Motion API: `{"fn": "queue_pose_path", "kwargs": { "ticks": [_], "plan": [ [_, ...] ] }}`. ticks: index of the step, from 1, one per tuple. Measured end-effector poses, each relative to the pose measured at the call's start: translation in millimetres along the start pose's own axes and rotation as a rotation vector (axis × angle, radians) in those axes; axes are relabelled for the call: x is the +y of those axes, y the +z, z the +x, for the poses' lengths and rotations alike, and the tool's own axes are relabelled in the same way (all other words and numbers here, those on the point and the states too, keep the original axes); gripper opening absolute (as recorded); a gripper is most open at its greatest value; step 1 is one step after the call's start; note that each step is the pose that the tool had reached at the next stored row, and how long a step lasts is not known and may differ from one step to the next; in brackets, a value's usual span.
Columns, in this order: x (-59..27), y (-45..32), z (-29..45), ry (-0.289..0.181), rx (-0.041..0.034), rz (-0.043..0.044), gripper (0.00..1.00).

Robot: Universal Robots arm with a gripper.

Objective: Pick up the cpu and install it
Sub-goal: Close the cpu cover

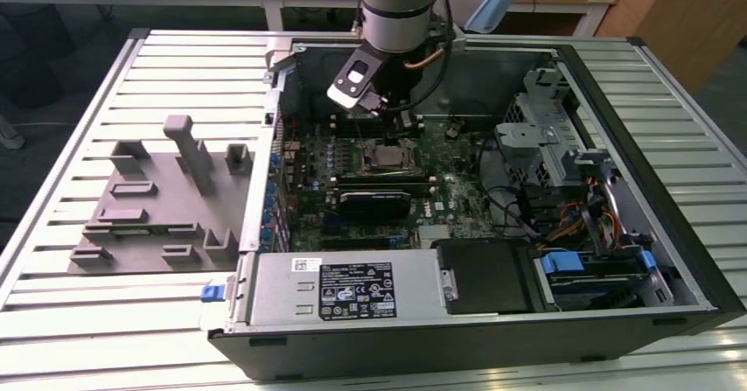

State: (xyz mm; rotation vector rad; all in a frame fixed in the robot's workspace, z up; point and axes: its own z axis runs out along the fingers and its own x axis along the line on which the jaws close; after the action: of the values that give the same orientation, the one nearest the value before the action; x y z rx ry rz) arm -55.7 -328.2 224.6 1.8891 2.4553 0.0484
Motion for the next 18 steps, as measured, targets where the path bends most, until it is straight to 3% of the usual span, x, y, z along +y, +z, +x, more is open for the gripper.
{"fn": "queue_pose_path", "kwargs": {
  "ticks": [18],
  "plan": [
    [0.0, 0.3, 0.0, -0.328, 0.0163, -0.0049, 0.11]
  ]
}}
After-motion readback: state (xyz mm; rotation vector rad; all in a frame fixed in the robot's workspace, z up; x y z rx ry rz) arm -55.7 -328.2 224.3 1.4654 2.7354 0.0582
